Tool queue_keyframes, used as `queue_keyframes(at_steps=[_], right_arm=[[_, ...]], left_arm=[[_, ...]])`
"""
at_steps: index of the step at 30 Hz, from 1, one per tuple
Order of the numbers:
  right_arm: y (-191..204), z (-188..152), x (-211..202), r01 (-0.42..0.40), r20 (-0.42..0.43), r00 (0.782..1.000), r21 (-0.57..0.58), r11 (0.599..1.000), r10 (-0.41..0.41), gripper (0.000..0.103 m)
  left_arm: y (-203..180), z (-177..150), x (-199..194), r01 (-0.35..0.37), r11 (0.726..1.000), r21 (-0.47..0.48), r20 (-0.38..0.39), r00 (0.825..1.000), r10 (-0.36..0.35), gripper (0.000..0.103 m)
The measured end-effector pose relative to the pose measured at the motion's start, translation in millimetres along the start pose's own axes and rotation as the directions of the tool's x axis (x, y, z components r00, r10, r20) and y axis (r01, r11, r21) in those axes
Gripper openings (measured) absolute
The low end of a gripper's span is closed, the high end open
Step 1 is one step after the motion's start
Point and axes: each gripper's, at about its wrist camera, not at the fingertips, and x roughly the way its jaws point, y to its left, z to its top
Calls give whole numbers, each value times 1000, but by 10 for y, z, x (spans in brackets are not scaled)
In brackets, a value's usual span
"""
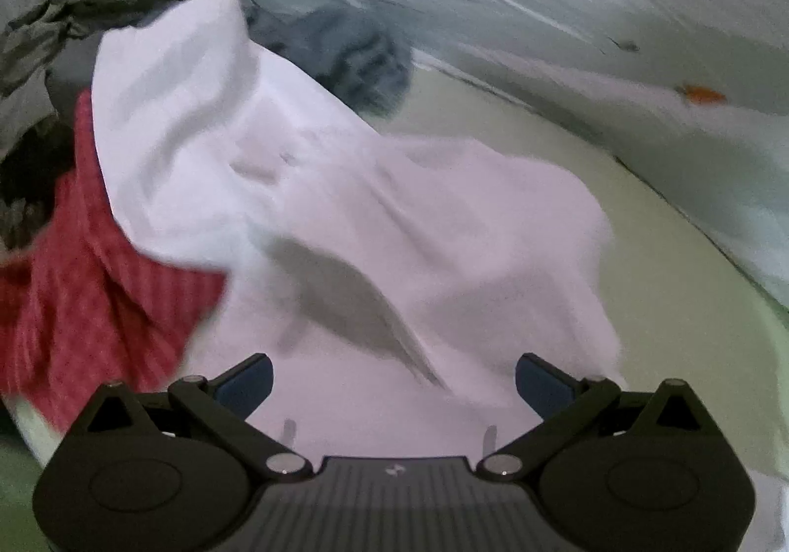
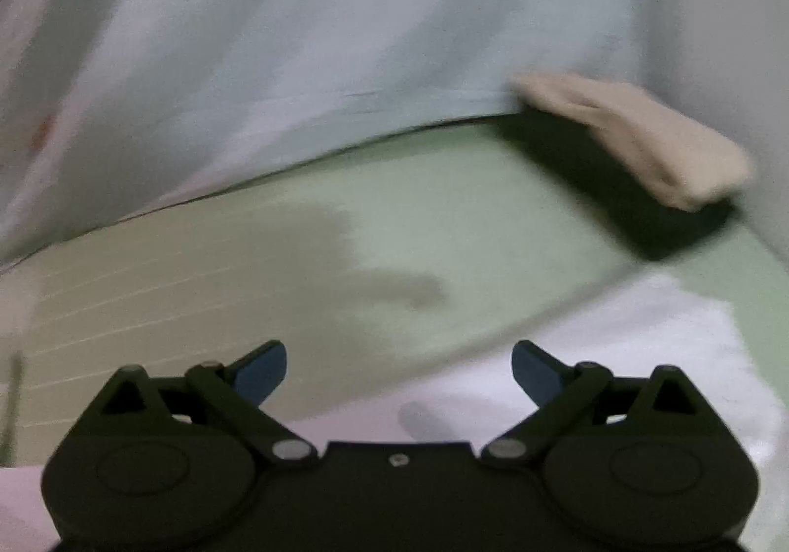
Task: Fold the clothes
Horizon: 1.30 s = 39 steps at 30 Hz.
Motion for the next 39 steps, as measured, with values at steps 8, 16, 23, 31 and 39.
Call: queue_keyframes(at_steps=[8,16,23,31,39], right_arm=[[1453,50,348,-117,-63,992,-86,989,112,99],[2028,48,620,-113,-165,981,-32,993,106,99],[2313,-100,669,-59,-209,976,-11,998,56,99],[2580,-45,772,-98,-229,970,-54,994,84,99],[2933,133,1082,-405,-287,835,256,878,469,78]], left_arm=[[275,761,495,47,994,101,54,997,-53,98],[249,1219,1278,117,979,165,-104,989,-101,98],[348,1235,1415,203,974,103,-118,975,-190,31],[928,1109,871,173,983,-63,-3,985,-174,20],[1295,855,873,160,969,-188,-43,984,-171,20]])
